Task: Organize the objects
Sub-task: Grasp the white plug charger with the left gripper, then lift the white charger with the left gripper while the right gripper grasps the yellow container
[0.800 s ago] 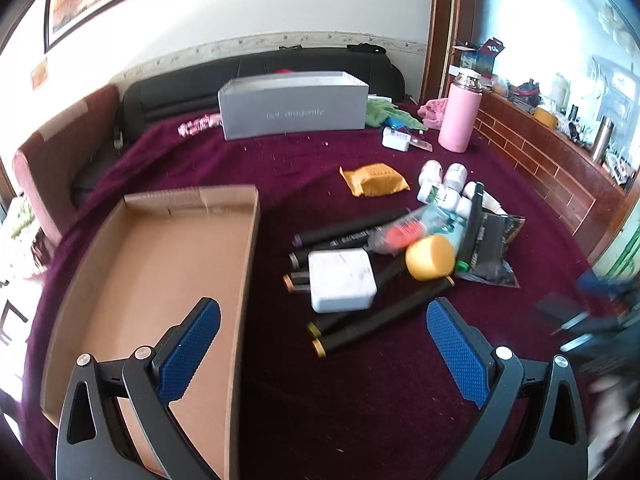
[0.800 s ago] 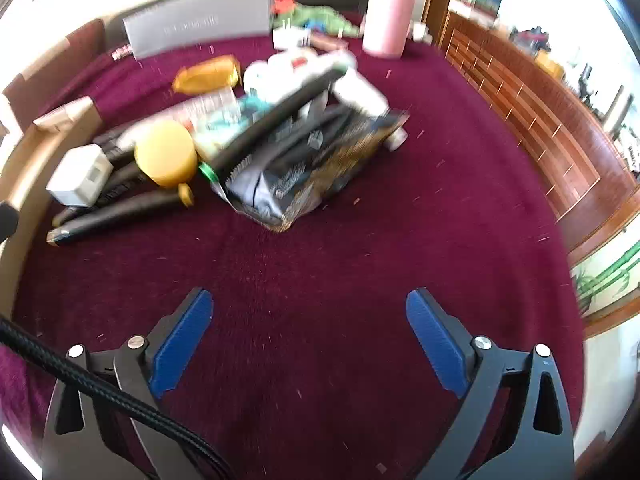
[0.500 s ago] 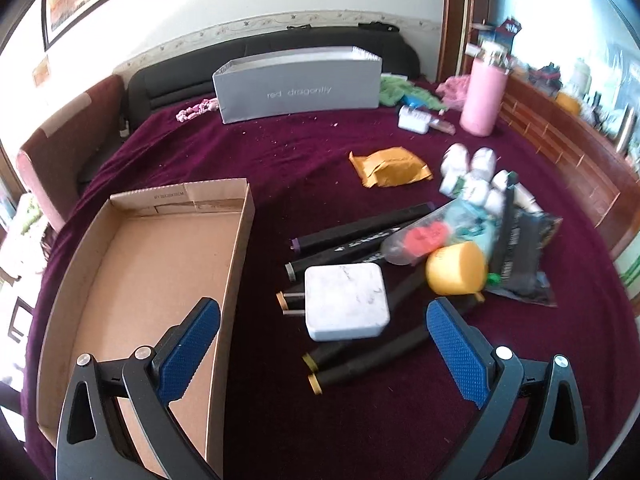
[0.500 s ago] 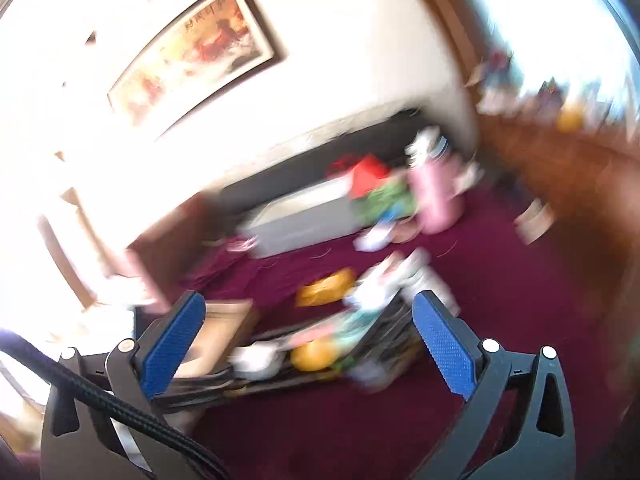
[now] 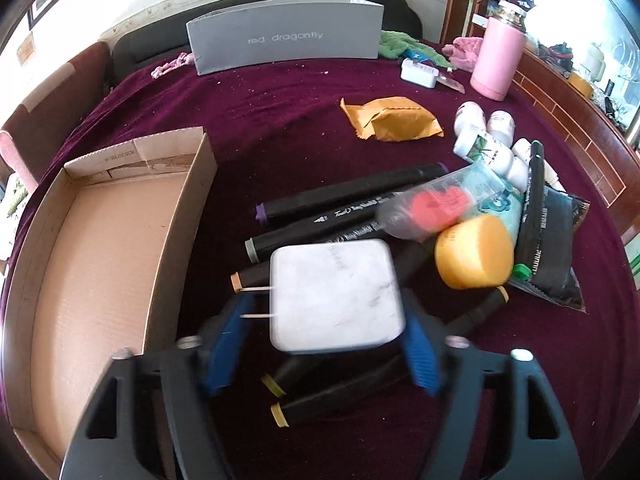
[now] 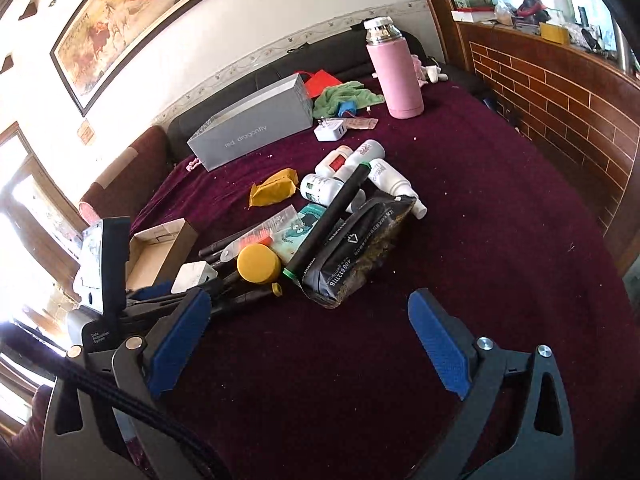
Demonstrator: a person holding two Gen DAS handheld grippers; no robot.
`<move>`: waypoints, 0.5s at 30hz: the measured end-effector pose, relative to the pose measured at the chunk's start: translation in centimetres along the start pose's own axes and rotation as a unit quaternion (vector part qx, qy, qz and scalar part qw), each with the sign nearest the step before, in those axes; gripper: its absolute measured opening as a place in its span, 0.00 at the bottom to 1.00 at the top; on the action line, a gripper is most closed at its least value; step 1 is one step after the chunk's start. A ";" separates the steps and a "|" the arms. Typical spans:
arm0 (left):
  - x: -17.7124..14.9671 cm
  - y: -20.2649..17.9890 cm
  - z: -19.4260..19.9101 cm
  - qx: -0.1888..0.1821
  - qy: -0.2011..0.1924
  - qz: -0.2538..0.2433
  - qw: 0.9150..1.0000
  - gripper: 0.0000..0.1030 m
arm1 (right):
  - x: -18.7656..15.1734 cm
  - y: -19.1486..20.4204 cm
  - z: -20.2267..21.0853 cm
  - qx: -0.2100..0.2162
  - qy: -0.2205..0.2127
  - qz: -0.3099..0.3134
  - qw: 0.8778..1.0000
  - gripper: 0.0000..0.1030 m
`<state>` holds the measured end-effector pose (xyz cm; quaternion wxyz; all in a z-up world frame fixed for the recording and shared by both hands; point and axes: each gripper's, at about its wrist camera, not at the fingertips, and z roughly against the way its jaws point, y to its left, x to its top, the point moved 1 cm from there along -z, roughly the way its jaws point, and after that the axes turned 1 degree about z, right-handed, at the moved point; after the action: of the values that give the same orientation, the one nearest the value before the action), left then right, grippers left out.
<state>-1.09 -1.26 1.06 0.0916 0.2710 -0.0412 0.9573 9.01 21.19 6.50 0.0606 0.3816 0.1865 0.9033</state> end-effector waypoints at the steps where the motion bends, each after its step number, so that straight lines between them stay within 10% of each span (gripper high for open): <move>1: 0.0 0.1 0.1 -0.003 0.001 0.006 1.000 0.58 | -0.1 0.0 -0.1 -0.002 0.003 0.000 1.000 0.97; 15: -0.9 1.0 0.9 -0.008 -0.010 0.010 1.000 0.58 | -0.6 2.0 -2.2 -0.005 0.037 0.008 0.999 0.97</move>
<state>-0.06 -2.47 1.29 0.0835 0.2789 -0.0529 0.9552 7.93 18.59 5.46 0.0484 0.3496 0.1813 0.9179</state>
